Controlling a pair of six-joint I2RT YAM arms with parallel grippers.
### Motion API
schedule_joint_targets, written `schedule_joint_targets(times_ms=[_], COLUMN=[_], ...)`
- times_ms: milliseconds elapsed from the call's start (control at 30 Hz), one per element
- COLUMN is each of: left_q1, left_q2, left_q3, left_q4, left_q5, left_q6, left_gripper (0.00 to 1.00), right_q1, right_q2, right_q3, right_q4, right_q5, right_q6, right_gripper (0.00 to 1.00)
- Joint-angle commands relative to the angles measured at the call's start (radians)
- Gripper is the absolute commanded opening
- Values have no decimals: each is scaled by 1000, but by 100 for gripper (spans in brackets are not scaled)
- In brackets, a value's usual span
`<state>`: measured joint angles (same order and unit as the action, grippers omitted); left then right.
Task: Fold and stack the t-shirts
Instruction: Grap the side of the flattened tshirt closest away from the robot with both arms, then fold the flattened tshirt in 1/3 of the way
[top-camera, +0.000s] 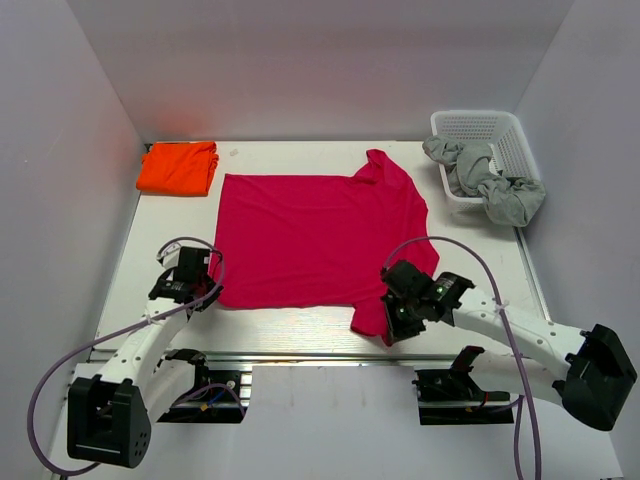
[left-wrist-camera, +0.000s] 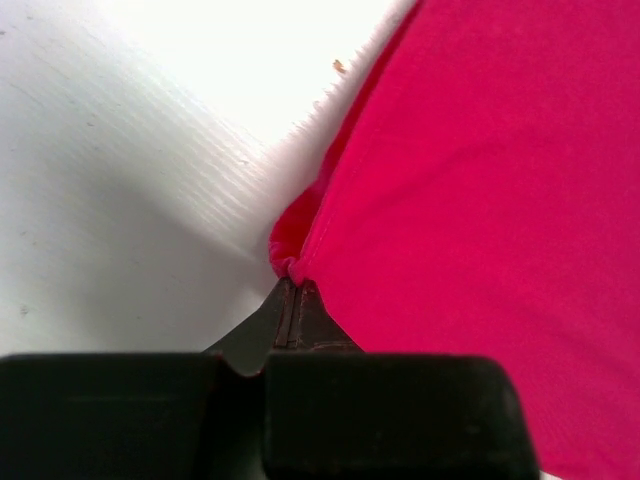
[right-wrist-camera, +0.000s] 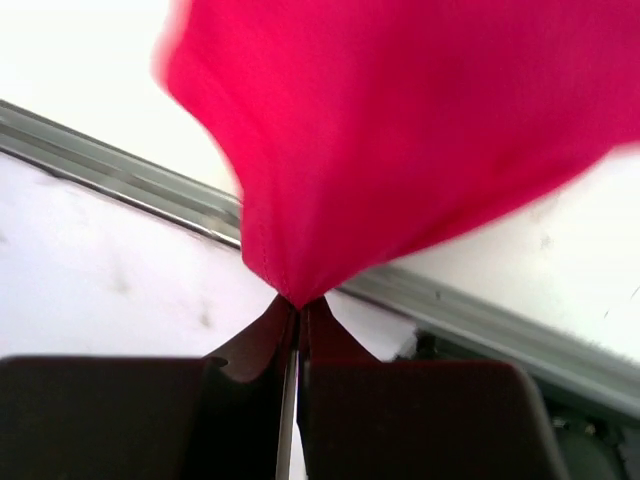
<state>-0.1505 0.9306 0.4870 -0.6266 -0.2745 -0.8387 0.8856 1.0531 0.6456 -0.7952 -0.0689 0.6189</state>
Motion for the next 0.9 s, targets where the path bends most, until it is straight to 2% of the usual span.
schedule_joint_targets(times_ms=[0,200,300,600,867], left_q1=[5,5,5,14,35], left_q2=[-9,65,129,329,523], left_q3=[50,130,180,363,536], left_q4=[42,65,93,102,97], left_q5=[53,54,38,-25,-37], left_q6=[6,18,18,18,18], left_gripper=[0,0,0,0,0], right_q1=[-2,-39,-83,-267,-415], right_q2=[18,113,133,295,459], right_q3=[98,180,213,397,529], right_q4=[57,135,227,317,347], right_q5=[65,240,293,336,238], right_q6=[-53,-65,-74,-130,-226], right_gripper=[0,0,0,0,0])
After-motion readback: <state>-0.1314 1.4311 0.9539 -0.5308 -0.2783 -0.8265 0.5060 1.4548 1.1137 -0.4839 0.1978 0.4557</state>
